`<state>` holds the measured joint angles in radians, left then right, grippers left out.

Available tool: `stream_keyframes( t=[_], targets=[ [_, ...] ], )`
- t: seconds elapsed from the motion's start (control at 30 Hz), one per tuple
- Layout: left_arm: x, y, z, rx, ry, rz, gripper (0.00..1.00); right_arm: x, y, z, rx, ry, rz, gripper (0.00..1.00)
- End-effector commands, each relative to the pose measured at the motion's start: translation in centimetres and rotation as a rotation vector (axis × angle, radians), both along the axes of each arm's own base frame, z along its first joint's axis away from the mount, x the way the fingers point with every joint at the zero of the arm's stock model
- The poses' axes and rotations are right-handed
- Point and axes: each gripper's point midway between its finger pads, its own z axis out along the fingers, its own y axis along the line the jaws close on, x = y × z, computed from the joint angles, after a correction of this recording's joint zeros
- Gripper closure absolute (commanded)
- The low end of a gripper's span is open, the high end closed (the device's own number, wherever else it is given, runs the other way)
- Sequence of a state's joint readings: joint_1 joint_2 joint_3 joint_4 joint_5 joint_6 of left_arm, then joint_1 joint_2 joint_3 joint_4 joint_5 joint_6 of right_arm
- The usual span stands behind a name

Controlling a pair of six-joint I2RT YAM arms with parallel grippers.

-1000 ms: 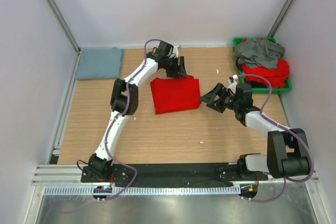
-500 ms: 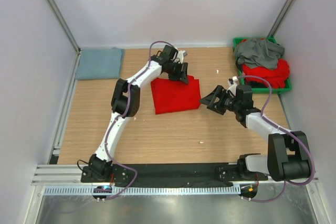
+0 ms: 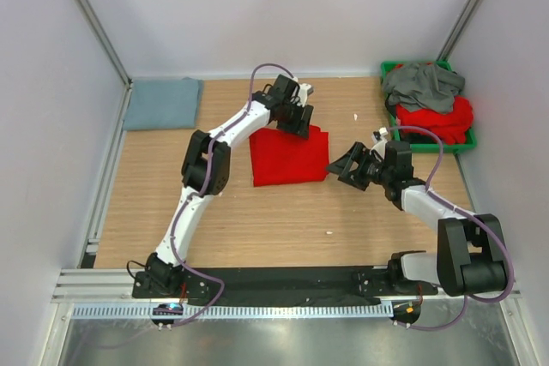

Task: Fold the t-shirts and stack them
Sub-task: Fold the tshirt

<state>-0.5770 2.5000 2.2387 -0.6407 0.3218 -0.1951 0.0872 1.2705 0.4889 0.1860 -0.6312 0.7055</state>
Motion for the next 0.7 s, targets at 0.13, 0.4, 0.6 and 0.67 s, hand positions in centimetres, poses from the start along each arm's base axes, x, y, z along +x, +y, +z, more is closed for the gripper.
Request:
stream_keyframes(
  t=[0.13, 0.4, 0.6, 0.67],
  targets=[
    [0.4, 0.1, 4.5, 0.037, -0.144, -0.019, 0.6, 0.0, 0.2, -0.2, -0.003, -0.025, 0.025, 0.19],
    [0.3, 0.3, 4.9, 0.04, -0.142, -0.005, 1.0, -0.2, 0.2, -0.6, -0.008, -0.016, 0.028, 0.19],
    [1.4, 2.4, 9.0, 0.087, -0.238, 0.078, 1.0, -0.3, 0.2, -0.7, -0.009, -0.016, 0.032, 0.19],
    [1.6, 2.8, 10.2, 0.082, -0.257, 0.091, 1.0, -0.3, 0.2, -0.7, -0.012, -0.02, 0.032, 0.19]
  ],
)
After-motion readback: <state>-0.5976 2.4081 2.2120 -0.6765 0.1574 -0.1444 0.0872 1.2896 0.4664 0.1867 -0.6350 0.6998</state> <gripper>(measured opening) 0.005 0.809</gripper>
